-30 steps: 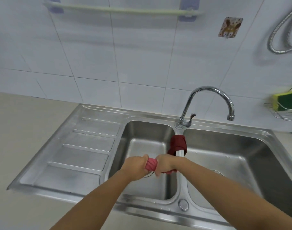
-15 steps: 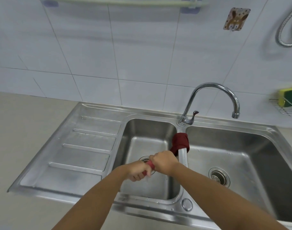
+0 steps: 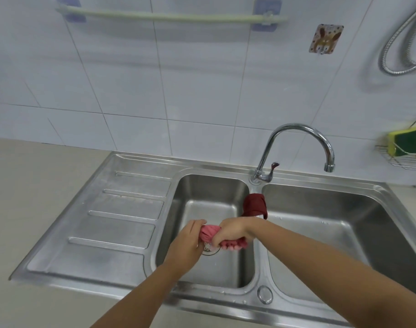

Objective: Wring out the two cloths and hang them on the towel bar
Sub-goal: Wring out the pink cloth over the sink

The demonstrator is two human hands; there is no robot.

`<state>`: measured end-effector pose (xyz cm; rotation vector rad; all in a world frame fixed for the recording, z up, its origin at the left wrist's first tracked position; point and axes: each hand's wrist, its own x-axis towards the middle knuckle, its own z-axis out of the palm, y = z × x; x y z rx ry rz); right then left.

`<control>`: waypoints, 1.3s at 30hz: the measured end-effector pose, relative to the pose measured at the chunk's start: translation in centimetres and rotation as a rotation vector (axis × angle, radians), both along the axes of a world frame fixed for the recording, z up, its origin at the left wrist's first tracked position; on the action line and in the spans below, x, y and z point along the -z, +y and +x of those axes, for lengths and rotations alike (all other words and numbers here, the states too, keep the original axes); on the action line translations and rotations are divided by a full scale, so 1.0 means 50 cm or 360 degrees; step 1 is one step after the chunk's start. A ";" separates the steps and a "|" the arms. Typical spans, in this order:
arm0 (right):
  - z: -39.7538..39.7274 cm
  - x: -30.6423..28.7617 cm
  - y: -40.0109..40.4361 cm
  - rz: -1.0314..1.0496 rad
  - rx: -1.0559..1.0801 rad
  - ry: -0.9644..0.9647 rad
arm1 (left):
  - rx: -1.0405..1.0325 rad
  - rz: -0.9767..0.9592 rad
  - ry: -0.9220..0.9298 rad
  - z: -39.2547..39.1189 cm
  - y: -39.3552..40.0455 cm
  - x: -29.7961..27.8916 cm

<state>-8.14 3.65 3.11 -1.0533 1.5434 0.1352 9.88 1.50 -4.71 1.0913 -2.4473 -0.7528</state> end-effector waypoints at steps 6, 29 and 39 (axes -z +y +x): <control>-0.003 -0.031 -0.002 0.0425 -0.0018 -0.0282 | 0.0079 -0.0272 0.0032 -0.007 0.002 -0.012; -0.014 0.064 0.020 -0.1462 -0.1037 0.1156 | 0.0045 0.2147 -0.0168 -0.062 -0.022 -0.085; -0.005 0.061 0.032 -0.1078 -0.0668 0.1081 | -0.0066 0.0640 -0.0286 -0.055 0.003 -0.060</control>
